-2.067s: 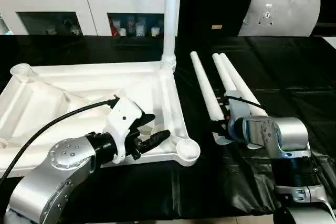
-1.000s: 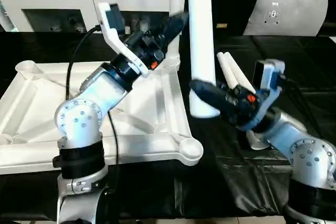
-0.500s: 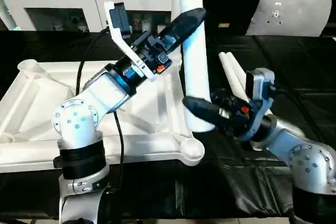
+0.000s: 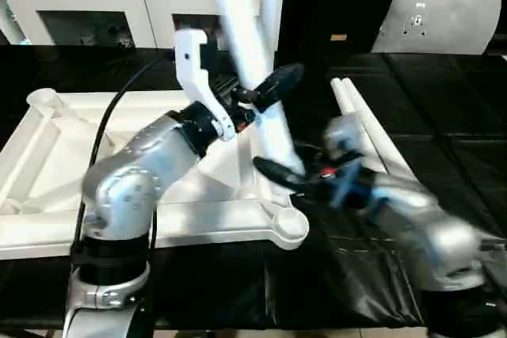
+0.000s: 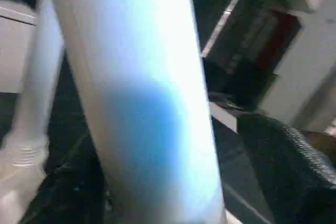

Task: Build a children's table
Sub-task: Pick table leg

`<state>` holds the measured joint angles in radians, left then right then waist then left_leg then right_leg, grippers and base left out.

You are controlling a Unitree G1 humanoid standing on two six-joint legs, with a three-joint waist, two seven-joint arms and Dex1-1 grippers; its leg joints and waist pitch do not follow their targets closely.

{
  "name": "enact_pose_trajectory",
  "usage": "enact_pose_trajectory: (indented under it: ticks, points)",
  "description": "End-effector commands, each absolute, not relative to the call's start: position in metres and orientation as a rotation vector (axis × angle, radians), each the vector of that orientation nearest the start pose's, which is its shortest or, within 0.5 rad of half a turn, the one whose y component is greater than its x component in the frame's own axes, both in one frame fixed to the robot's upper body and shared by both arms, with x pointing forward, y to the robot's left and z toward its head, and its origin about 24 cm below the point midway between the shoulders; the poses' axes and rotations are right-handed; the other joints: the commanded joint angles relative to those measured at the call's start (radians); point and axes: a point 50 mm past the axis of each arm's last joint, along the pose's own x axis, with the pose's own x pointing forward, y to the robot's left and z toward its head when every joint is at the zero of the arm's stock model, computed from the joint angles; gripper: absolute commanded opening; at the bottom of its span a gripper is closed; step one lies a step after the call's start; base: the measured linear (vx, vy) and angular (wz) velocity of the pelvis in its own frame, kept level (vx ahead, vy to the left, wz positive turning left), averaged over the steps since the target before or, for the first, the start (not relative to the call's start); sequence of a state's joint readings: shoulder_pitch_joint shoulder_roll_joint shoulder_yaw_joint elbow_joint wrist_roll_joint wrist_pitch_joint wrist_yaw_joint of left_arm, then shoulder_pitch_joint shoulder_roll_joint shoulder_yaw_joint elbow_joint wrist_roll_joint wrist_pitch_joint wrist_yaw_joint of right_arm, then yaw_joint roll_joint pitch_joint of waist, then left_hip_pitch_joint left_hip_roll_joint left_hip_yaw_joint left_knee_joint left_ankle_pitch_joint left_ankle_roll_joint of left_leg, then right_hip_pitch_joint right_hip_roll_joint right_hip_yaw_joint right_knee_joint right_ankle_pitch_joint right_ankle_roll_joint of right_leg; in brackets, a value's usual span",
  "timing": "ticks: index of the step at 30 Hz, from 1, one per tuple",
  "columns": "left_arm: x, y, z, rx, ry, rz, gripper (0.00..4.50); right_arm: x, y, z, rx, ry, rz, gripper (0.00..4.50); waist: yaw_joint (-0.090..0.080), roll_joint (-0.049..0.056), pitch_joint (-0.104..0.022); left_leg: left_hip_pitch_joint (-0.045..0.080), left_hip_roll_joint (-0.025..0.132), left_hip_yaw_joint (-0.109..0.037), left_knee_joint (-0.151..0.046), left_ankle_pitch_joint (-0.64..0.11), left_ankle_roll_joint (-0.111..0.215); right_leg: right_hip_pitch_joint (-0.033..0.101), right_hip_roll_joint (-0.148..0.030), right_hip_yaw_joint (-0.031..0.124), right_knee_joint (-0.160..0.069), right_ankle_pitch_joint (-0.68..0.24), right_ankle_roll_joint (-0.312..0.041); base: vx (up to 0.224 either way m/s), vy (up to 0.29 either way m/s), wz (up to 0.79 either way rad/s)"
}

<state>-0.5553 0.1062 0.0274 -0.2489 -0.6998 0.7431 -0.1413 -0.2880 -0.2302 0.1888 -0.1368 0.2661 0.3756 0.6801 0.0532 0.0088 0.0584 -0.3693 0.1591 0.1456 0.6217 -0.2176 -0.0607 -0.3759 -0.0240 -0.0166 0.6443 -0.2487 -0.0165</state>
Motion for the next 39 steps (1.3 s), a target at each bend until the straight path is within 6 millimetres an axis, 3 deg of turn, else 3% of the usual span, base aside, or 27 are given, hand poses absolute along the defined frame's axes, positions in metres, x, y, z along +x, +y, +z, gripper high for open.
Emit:
enact_pose_trajectory:
  ticks: [1,3,5,7,9,12,14,20,22,25,32,39]
  points:
    - [0.302,0.082,0.192,-0.367,-0.042,-0.668,3.38,0.28,-0.091,0.106,-0.091,-0.011,0.91,2.6,-0.007,-0.002,-0.062,-0.001,0.054,-0.014,-0.064,0.002,0.002,0.06,-0.094,0.051,-0.071,0.119,-0.199,0.0,0.0,0.0]
    - [0.303,0.081,0.189,-0.331,-0.055,-0.616,3.22,0.284,-0.089,0.104,-0.139,-0.039,0.859,2.6,-0.007,-0.002,-0.063,-0.001,0.053,-0.014,-0.064,0.001,0.007,0.063,-0.092,0.052,-0.07,0.127,-0.201,0.0,0.0,0.0]
    - [0.305,0.082,0.183,-0.192,-0.096,-0.525,3.14,0.292,-0.087,0.101,-0.218,-0.094,0.765,2.6,-0.014,-0.002,-0.061,-0.001,0.057,-0.017,-0.066,-0.018,0.009,0.058,-0.095,0.05,-0.075,0.092,-0.195,0.0,0.0,0.0]
    - [0.305,0.081,0.179,-0.088,-0.118,-0.516,2.82,0.294,-0.087,0.1,-0.228,-0.112,0.746,2.6,-0.019,-0.003,-0.061,-0.003,0.055,-0.016,-0.065,-0.021,0.008,0.062,-0.095,0.052,-0.075,0.073,-0.181,0.0,0.0,0.0]
    - [0.303,0.079,0.173,-0.034,-0.113,-0.536,2.77,0.295,-0.087,0.1,-0.232,-0.138,0.733,2.6,-0.022,-0.001,-0.062,-0.002,0.056,-0.015,-0.065,-0.024,0.011,0.06,-0.095,0.053,-0.074,0.079,-0.177,0.0,0.0,0.0]
    - [0.302,0.076,0.169,-0.029,-0.104,-0.546,2.54,0.297,-0.086,0.1,-0.232,-0.159,0.726,2.6,-0.024,0.0,-0.064,-0.001,0.056,-0.015,-0.063,-0.002,0.015,0.061,-0.092,0.051,-0.065,0.163,-0.203,0.0,0.0,0.0]
    - [0.302,0.075,0.167,-0.036,-0.104,-0.55,2.49,0.297,-0.085,0.1,-0.241,-0.175,0.728,2.6,-0.024,0.0,-0.064,-0.002,0.055,-0.013,-0.063,-0.007,0.02,0.062,-0.092,0.052,-0.065,0.172,-0.212,0.0,0.0,0.0]
    - [0.304,0.07,0.162,-0.125,-0.097,-0.557,2.23,0.295,-0.08,0.097,-0.298,-0.209,0.758,2.6,-0.024,0.0,-0.064,-0.002,0.054,-0.012,-0.062,-0.021,0.028,0.063,-0.092,0.052,-0.067,0.165,-0.225,0.0,0.0,0.0]
    - [0.304,0.069,0.161,-0.165,-0.096,-0.555,2.18,0.294,-0.079,0.096,-0.311,-0.22,0.76,2.6,-0.024,0.005,-0.064,-0.001,0.055,-0.013,-0.061,-0.025,0.03,0.061,-0.093,0.052,-0.067,0.16,-0.226,0.0,0.0,0.0]
    - [0.303,0.07,0.161,-0.233,-0.093,-0.557,2.12,0.294,-0.079,0.094,-0.318,-0.226,0.76,2.6,-0.025,0.0,-0.064,-0.003,0.055,-0.014,-0.062,-0.023,0.032,0.064,-0.093,0.051,-0.066,0.166,-0.23,0.0,0.0,0.0]
    - [0.305,0.072,0.165,-0.533,-0.067,-0.57,1.94,0.295,-0.08,0.092,-0.369,-0.237,0.776,2.6,-0.026,-0.002,-0.064,-0.002,0.054,-0.011,-0.059,-0.031,0.045,0.062,-0.091,0.051,-0.068,0.154,-0.242,0.0,0.0,0.0]
    - [0.307,0.079,0.165,-0.521,-0.081,-0.529,1.87,0.296,-0.079,0.092,-0.36,-0.233,0.784,2.6,-0.026,-0.004,-0.065,-0.002,0.056,-0.011,-0.06,-0.027,0.064,0.061,-0.091,0.051,-0.067,0.158,-0.233,0.0,0.0,0.0]
